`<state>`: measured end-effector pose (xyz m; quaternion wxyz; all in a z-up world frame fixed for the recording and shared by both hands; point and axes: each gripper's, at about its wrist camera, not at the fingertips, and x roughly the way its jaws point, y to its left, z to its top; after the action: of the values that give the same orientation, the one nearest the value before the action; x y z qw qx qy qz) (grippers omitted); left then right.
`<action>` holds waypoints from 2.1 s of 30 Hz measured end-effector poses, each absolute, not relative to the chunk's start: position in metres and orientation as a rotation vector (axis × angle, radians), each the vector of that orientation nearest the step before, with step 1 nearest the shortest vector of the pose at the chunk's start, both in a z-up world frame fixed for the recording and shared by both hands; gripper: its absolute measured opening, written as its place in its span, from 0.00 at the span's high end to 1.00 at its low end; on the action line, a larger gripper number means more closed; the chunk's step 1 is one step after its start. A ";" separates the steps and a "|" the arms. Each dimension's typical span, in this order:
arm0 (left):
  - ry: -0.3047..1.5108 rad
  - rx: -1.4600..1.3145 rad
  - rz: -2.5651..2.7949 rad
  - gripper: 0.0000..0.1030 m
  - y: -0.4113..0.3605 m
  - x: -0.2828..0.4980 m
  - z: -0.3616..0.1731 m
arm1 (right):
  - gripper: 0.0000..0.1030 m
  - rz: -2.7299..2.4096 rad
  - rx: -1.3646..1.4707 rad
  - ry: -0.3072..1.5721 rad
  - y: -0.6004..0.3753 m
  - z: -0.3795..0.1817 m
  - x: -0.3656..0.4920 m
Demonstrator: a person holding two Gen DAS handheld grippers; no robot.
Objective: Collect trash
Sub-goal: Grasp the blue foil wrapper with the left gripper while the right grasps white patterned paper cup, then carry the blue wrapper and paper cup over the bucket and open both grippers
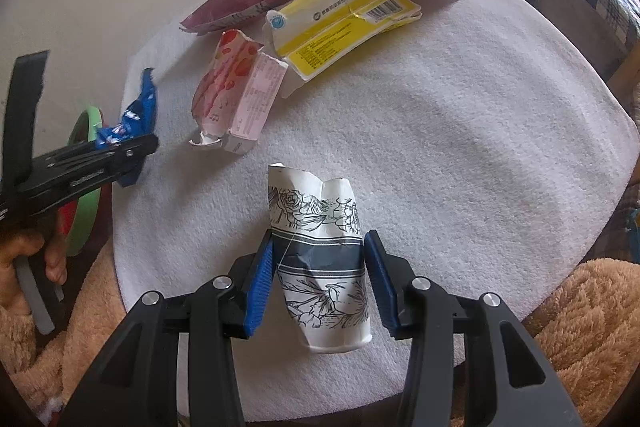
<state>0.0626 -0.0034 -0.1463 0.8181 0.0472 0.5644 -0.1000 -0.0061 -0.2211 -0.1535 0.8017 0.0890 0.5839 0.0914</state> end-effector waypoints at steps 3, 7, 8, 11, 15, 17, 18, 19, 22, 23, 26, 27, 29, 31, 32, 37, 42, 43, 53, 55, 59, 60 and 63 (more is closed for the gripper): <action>1.173 0.089 -0.204 0.68 0.003 0.059 -0.133 | 0.58 0.197 0.195 1.249 -0.224 -0.152 -0.007; 1.136 0.068 -0.196 0.68 0.008 0.055 -0.115 | 0.58 0.192 0.199 1.241 -0.226 -0.150 -0.008; 1.129 0.064 -0.194 0.68 0.010 0.055 -0.112 | 0.58 0.192 0.199 1.241 -0.226 -0.149 -0.008; 1.112 0.048 -0.185 0.68 0.019 0.051 -0.104 | 0.58 0.190 0.196 1.239 -0.226 -0.148 -0.009; 1.098 0.027 -0.171 0.68 0.027 0.052 -0.098 | 0.58 0.186 0.190 1.232 -0.224 -0.146 -0.008; 1.091 0.020 -0.163 0.68 0.031 0.051 -0.095 | 0.58 0.183 0.174 1.223 -0.221 -0.144 -0.008; 1.089 0.016 -0.160 0.68 0.031 0.051 -0.094 | 0.58 0.183 0.165 1.218 -0.220 -0.142 -0.008; 1.088 0.013 -0.156 0.67 0.034 0.051 -0.093 | 0.58 0.185 0.155 1.212 -0.217 -0.140 -0.008; 1.087 0.005 -0.139 0.68 0.039 0.050 -0.094 | 0.58 0.197 0.138 1.192 -0.211 -0.133 -0.008; 1.087 0.003 -0.134 0.68 0.042 0.049 -0.094 | 0.58 0.203 0.134 1.186 -0.209 -0.130 -0.007; 1.090 -0.009 -0.117 0.68 0.050 0.047 -0.096 | 0.58 0.218 0.123 1.170 -0.202 -0.123 -0.002; 1.091 -0.012 -0.111 0.68 0.052 0.046 -0.097 | 0.58 0.222 0.120 1.166 -0.200 -0.122 -0.001; 1.092 -0.018 -0.102 0.68 0.056 0.046 -0.098 | 0.58 0.233 0.113 1.156 -0.194 -0.117 0.003; 1.092 -0.023 -0.098 0.68 0.060 0.045 -0.099 | 0.58 0.247 0.106 1.143 -0.187 -0.111 0.008; 1.092 -0.026 -0.096 0.68 0.061 0.045 -0.099 | 0.58 0.255 0.102 1.135 -0.183 -0.108 0.010; 1.091 -0.043 -0.087 0.68 0.068 0.042 -0.100 | 0.58 0.301 0.081 1.097 -0.161 -0.090 0.020; 1.089 -0.058 -0.075 0.68 0.078 0.040 -0.102 | 0.58 0.347 0.060 1.066 -0.137 -0.076 0.030; 1.088 -0.061 -0.072 0.68 0.080 0.040 -0.101 | 0.58 0.357 0.055 1.060 -0.131 -0.073 0.032; 1.087 -0.098 -0.013 0.67 0.111 0.032 -0.105 | 0.58 0.415 0.013 1.052 -0.099 -0.068 0.037; 1.089 -0.107 -0.005 0.68 0.116 0.029 -0.106 | 0.58 0.423 0.005 1.057 -0.095 -0.069 0.036; 1.090 -0.128 0.011 0.68 0.127 0.025 -0.109 | 0.58 0.442 -0.016 1.061 -0.082 -0.070 0.038; 1.089 -0.134 0.015 0.68 0.130 0.024 -0.110 | 0.58 0.449 -0.026 1.059 -0.076 -0.069 0.039; 1.087 -0.149 0.024 0.68 0.138 0.022 -0.111 | 0.58 0.466 -0.048 1.059 -0.063 -0.068 0.039</action>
<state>0.0221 0.1380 -0.1114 0.8532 -0.0707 0.5167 0.0112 0.0390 -0.0628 -0.0683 0.8370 -0.0227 0.5005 0.2202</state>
